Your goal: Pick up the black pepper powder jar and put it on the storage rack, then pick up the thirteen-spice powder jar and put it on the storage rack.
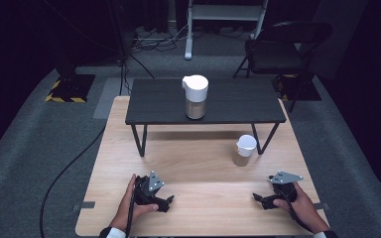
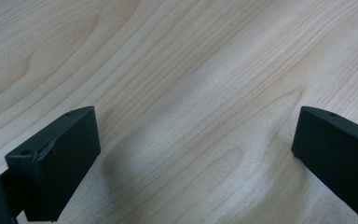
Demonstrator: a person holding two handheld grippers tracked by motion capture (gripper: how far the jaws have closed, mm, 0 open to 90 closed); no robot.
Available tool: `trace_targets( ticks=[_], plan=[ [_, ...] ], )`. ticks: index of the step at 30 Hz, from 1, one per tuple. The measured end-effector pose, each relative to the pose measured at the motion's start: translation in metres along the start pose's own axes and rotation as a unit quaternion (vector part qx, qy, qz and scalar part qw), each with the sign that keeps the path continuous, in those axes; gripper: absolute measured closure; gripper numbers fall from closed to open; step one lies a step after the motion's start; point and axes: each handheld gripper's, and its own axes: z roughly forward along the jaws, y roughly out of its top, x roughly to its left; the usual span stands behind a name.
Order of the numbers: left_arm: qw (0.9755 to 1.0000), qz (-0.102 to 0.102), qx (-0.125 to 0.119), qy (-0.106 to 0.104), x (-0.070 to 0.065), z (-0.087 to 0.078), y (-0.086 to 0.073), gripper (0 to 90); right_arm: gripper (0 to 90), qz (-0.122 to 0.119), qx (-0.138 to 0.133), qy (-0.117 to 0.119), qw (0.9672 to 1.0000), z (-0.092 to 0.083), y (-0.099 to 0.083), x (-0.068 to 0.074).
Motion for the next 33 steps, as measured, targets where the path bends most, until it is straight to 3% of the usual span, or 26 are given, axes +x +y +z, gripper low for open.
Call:
trace_targets(
  ticks=[11,33],
  plan=[
    [0.9998,-0.02,0.001,-0.008,0.0044,0.0009,-0.0015,0.4,0.0,-0.002,0.0,0.001,1.0,0.0015,0.0015,0.0002],
    [0.9998,-0.021,0.001,-0.007,0.0049,0.002,-0.0006,0.4,0.0,-0.003,0.0,0.002,1.0,0.0,0.0,0.0011]
  ],
)
